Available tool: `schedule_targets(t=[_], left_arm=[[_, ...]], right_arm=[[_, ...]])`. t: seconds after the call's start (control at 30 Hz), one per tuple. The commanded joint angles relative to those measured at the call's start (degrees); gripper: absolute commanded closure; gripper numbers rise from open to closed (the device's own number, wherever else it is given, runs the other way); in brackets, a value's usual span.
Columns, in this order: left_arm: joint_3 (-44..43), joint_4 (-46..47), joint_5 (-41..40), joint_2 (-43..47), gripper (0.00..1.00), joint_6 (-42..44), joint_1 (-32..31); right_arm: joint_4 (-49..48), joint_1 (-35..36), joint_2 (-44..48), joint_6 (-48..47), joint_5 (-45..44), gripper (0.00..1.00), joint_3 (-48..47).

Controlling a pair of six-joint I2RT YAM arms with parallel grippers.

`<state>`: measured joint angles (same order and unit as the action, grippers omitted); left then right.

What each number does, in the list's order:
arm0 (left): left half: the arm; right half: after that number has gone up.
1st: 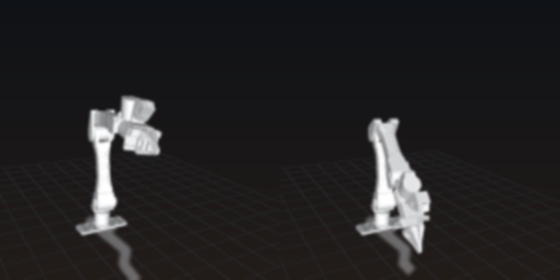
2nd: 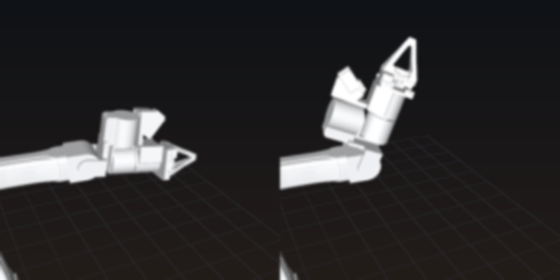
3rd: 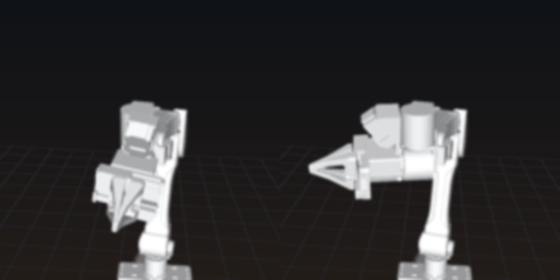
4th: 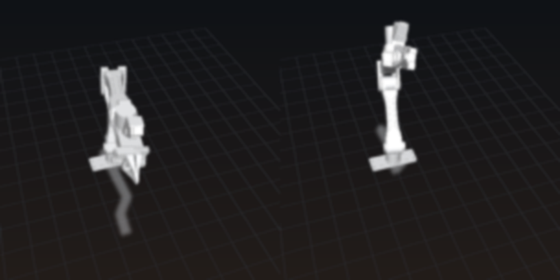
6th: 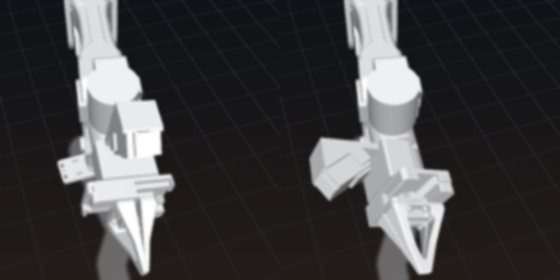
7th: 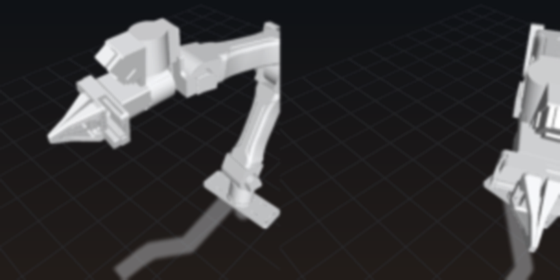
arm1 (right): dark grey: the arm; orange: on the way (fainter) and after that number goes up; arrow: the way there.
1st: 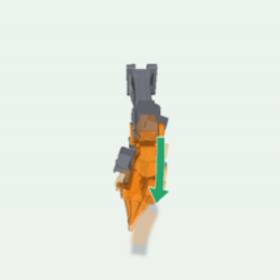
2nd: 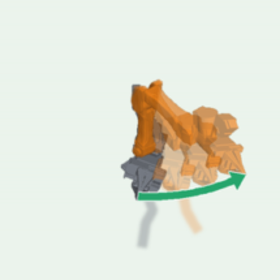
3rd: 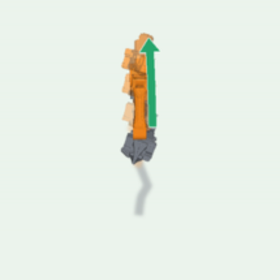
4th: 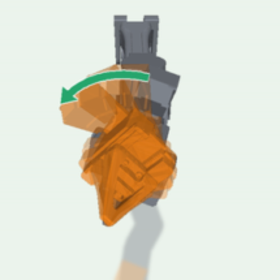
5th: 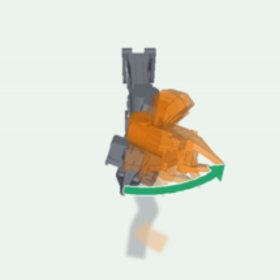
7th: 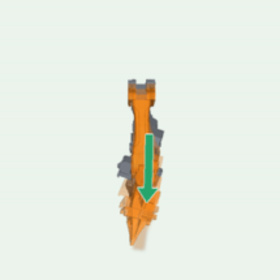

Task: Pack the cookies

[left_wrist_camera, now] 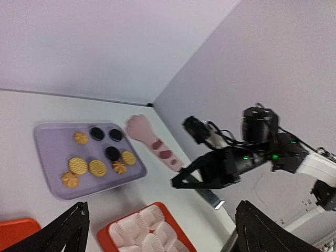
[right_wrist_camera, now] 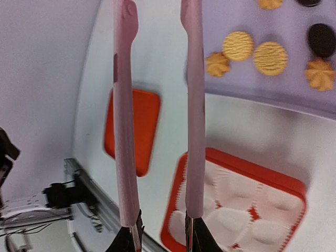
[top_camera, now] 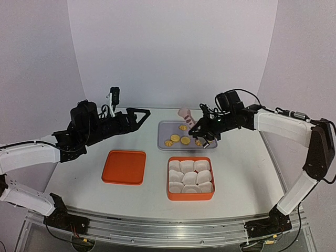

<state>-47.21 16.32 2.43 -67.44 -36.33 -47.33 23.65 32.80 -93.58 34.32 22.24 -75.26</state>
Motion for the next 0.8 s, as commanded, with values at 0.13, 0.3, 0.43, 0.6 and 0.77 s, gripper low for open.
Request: schedule_targets(t=[0.13,0.3,0.43,0.6,0.77], left_arm=[[-4.13,-26.26,-22.09,0.16,0.0,-8.59,-0.13],[-7.08,-29.72,-24.43,-3.56,0.0,-10.04,-0.13],[-8.86,-29.42,-25.99,-6.47,0.0,-8.83,-0.11],[-11.68,-28.55,-25.22,-9.16,0.0,-7.15,-0.06],[-12.21,-27.92,-24.46,-10.19,0.0,-7.23,-0.05]], right_arm=[[37.23,-0.54,-7.85,-24.21,-26.35,0.75,-18.19],[42.16,-2.99,-15.6,-29.36,-27.31,0.75,-27.71],[42.75,-4.69,-21.89,-32.04,-26.82,0.74,-33.72],[43.15,-6.51,-29.87,-32.55,-26.57,0.73,-40.97],[43.18,-7.12,-35.94,-33.28,-25.71,0.71,-46.84]])
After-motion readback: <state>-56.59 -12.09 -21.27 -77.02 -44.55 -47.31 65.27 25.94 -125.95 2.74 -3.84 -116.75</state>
